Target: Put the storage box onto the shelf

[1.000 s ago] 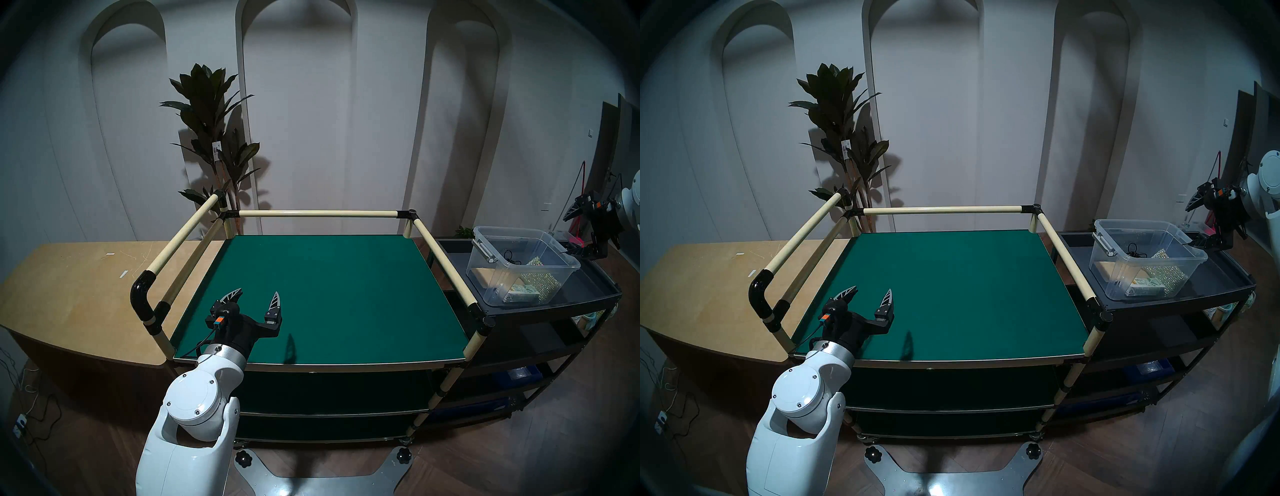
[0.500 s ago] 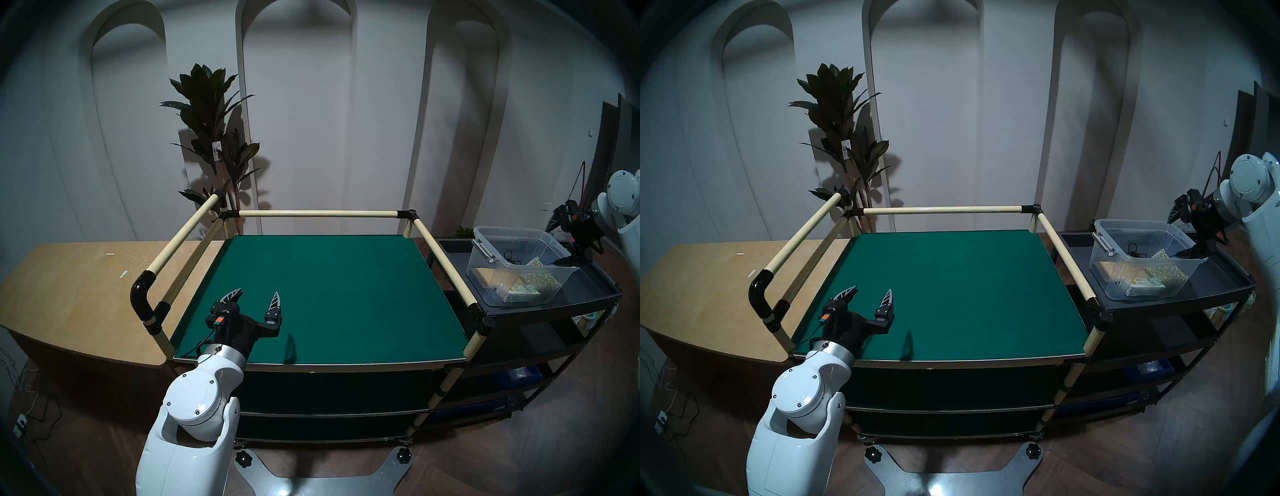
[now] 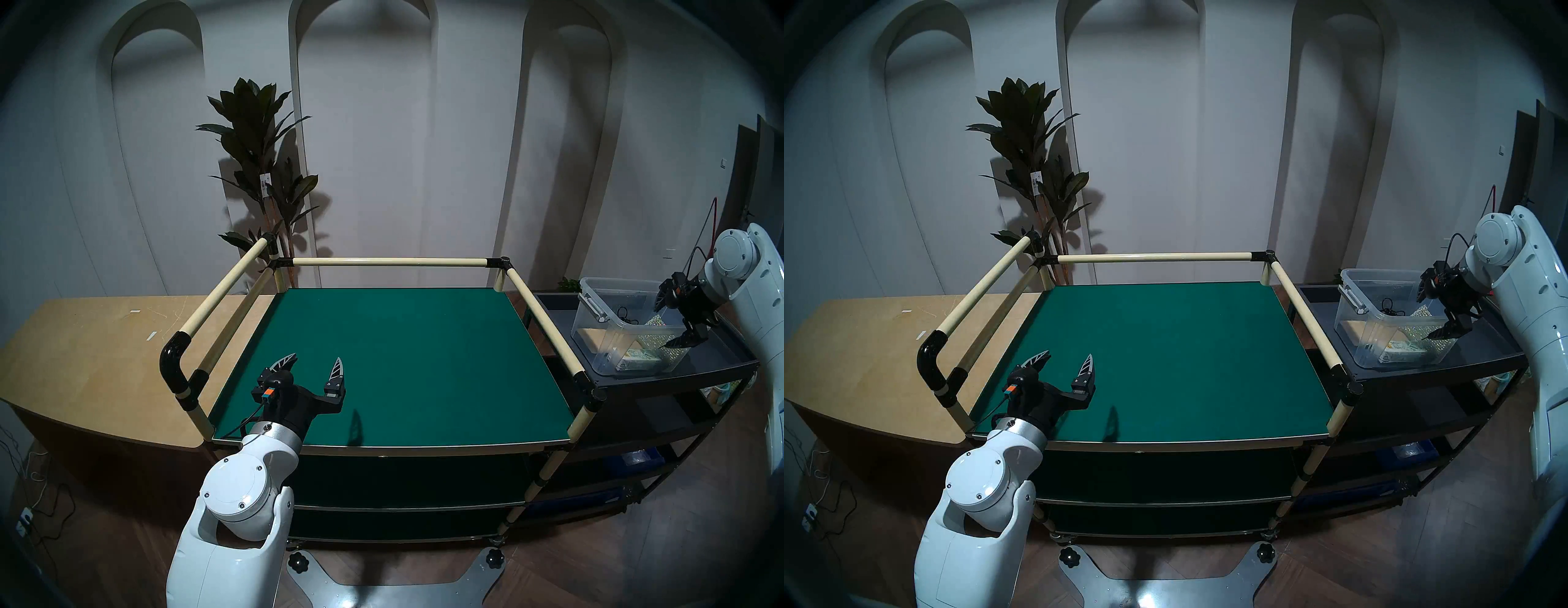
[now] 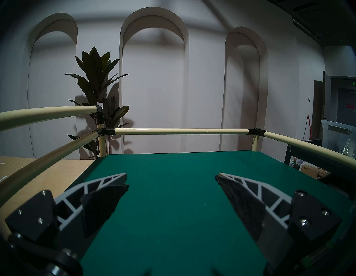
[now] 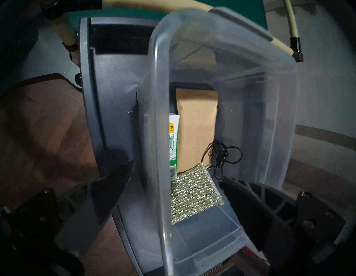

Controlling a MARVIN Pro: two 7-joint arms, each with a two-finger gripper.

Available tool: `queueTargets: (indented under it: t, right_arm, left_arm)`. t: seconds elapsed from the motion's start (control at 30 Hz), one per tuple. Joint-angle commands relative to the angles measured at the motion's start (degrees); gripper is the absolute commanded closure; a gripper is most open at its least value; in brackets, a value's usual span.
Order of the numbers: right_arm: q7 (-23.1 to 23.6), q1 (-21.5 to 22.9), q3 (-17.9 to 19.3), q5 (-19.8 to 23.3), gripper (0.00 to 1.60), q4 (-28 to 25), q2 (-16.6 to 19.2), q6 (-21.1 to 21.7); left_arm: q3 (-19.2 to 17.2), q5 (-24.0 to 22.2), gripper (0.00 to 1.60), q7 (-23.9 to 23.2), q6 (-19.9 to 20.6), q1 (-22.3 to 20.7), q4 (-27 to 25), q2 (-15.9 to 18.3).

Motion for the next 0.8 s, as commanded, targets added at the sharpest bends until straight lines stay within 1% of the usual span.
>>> queueTargets:
  t: [0.0,0.03,0.07,0.23,0.27,0.33,0.37,0.4,0.5,0.53,0.57,0.6,0.7,0.77]
  right_arm:
    - [1.2,6.7,-4.4,-4.3,0.00,6.1,-3.4,-2.3]
    - [0.9,5.8,-4.3,-4.9,0.00,6.2,-3.5,-2.6]
    - [1.3,7.4,-5.4,-5.7,0.00,8.0,-4.2,-3.1]
    - [1.5,9.5,-6.6,-8.0,0.00,11.8,-6.3,-4.5]
    - [1.8,10.7,-7.3,-8.5,0.00,13.2,-6.9,-4.8]
    - [1.4,10.8,-7.1,-9.4,0.00,14.0,-7.5,-5.1]
    - [1.5,12.0,-7.7,-9.8,0.00,15.3,-8.1,-5.3]
    - [1.3,11.9,-7.5,-10.2,0.00,15.5,-8.4,-5.4]
    - [1.2,14.7,-8.7,-11.5,0.00,18.7,-9.8,-6.1]
    - [0.9,14.6,-8.5,-11.9,0.00,18.9,-10.0,-6.2]
    - [1.0,15.9,-9.2,-12.3,0.00,20.3,-10.5,-6.5]
    - [0.7,15.7,-8.9,-12.7,0.00,20.4,-10.6,-6.6]
    - [0.4,18.6,-10.4,-14.0,0.00,24.3,-12.1,-7.5]
    - [0.1,19.0,-10.9,-14.9,0.00,25.7,-12.7,-8.1]
  left_arm:
    - [-0.1,0.0,0.00,-0.1,-0.4,-0.4,-1.4,0.1]
    - [-0.1,0.0,0.00,-0.1,-0.4,-0.4,-1.4,0.1]
    - [-0.1,0.0,0.00,-0.1,-0.4,-0.4,-1.5,0.1]
    - [-0.1,0.0,0.00,-0.1,-0.4,-0.4,-1.5,0.1]
    - [-0.1,0.0,0.00,-0.1,-0.4,-0.4,-1.5,0.1]
    - [-0.1,0.0,0.00,-0.1,-0.4,-0.4,-1.5,0.2]
    - [-0.1,0.0,0.00,-0.1,-0.4,-0.4,-1.5,0.2]
    - [-0.1,0.0,0.00,-0.1,-0.4,-0.4,-1.5,0.2]
    - [-0.1,0.0,0.00,-0.1,-0.4,-0.4,-1.5,0.2]
    - [-0.1,0.0,0.00,-0.1,-0.4,-0.4,-1.5,0.2]
    - [-0.1,0.0,0.00,-0.1,-0.4,-0.4,-1.5,0.2]
    - [-0.1,0.0,0.00,-0.1,-0.4,-0.4,-1.5,0.2]
    - [-0.1,0.0,0.00,-0.1,-0.4,-0.4,-1.6,0.2]
    - [-0.1,0.0,0.00,-0.1,-0.4,-0.3,-1.6,0.2]
